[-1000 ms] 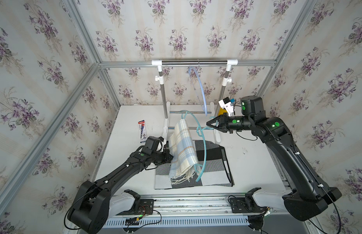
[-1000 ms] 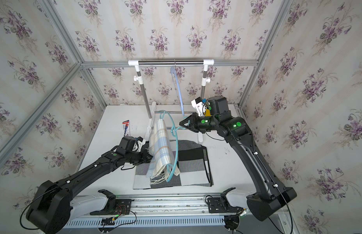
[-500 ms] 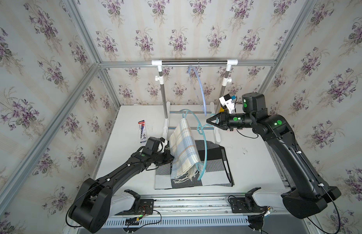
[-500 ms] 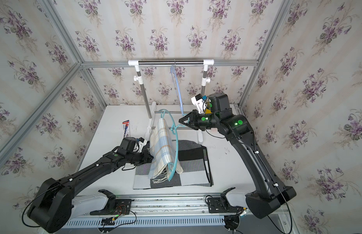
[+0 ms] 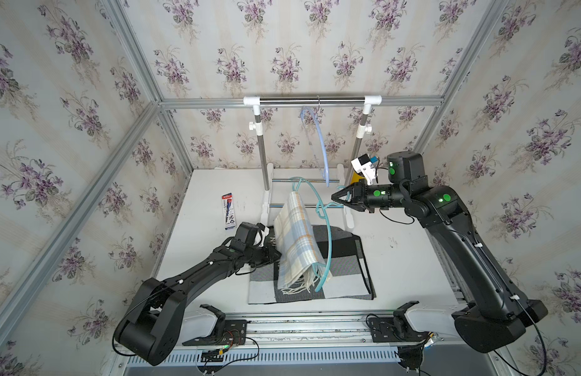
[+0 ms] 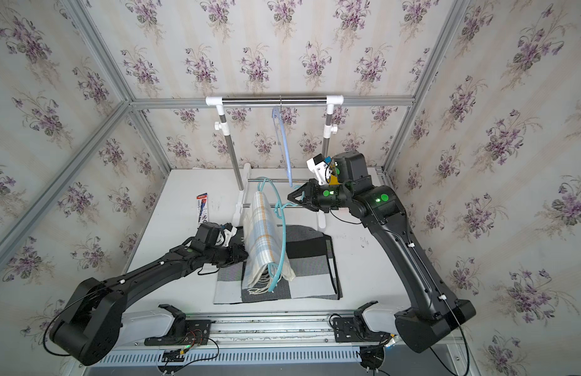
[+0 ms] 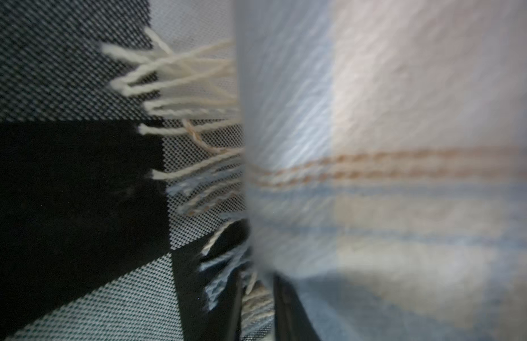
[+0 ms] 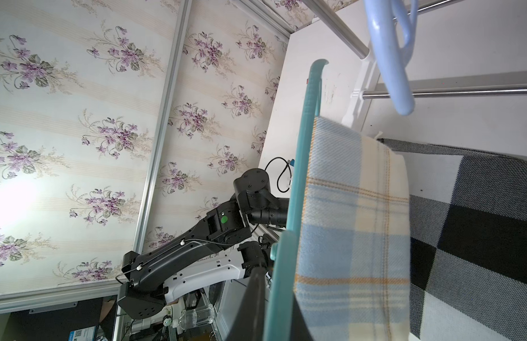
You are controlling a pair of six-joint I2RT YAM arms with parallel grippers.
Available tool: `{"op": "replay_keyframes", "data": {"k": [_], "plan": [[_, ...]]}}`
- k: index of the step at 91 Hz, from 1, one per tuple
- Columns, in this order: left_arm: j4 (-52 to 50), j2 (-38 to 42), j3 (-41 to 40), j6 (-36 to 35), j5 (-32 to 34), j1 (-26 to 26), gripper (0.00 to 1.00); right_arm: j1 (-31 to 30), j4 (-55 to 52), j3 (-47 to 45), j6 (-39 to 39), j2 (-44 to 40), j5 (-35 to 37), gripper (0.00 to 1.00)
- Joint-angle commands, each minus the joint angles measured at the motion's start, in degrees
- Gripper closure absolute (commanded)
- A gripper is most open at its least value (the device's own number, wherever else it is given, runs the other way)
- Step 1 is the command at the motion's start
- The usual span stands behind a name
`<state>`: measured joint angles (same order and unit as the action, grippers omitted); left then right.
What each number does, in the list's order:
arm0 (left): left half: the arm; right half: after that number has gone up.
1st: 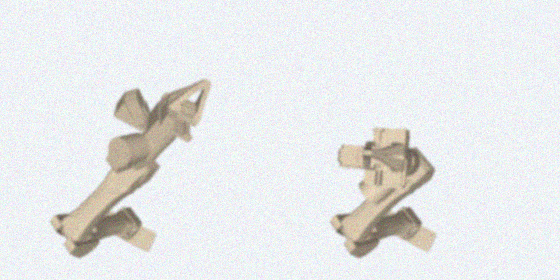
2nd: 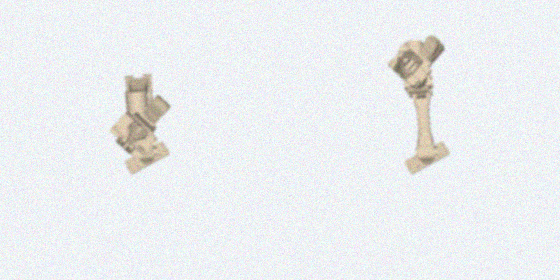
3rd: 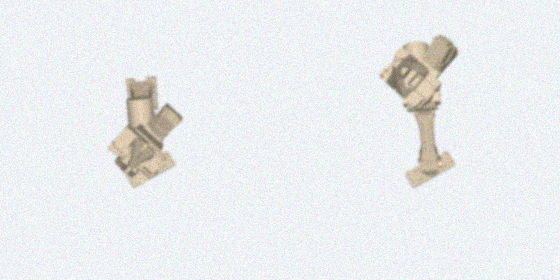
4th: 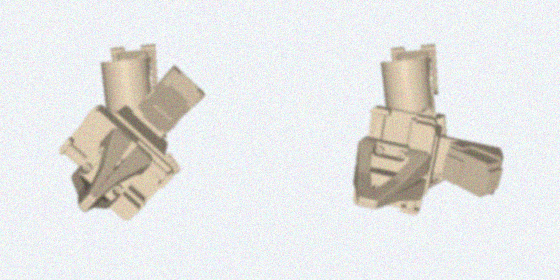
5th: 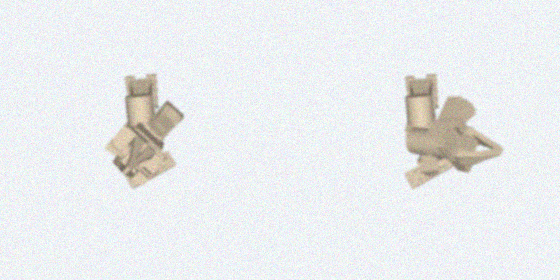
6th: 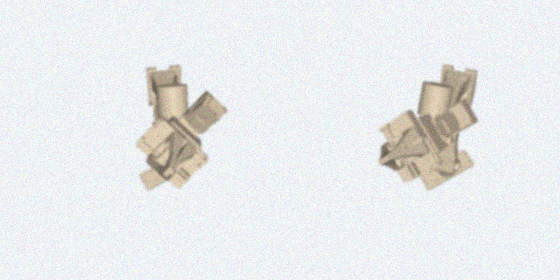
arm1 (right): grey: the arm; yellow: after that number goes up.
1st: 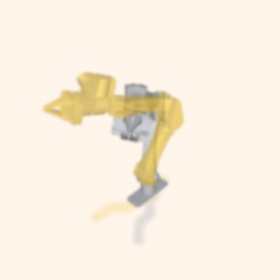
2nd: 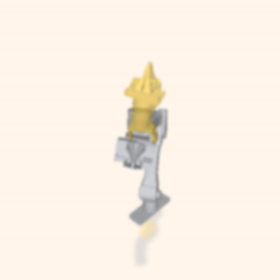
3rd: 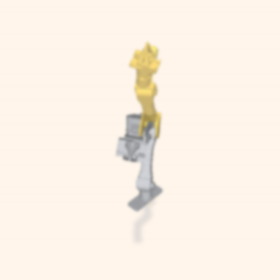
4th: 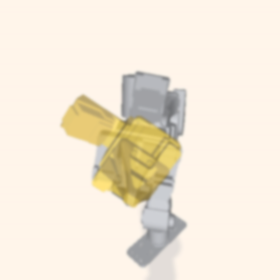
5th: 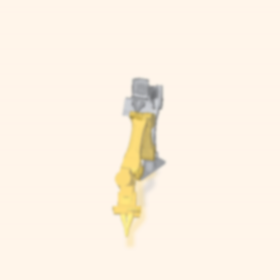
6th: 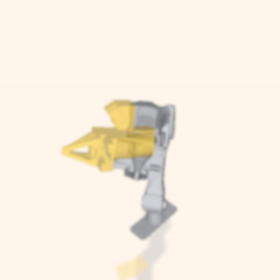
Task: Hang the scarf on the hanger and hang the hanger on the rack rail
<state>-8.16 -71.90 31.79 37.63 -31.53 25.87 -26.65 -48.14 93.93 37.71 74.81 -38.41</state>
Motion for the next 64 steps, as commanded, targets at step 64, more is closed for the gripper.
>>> {"op": "replay_keyframes", "data": {"k": [64], "plan": [[-24.19, 18.8, 33.34, -9.64, 22.79, 29.31, 0.49, -1.99, 4.48, 0.19, 0.56, 0.36, 2.79, 1.0]]}}
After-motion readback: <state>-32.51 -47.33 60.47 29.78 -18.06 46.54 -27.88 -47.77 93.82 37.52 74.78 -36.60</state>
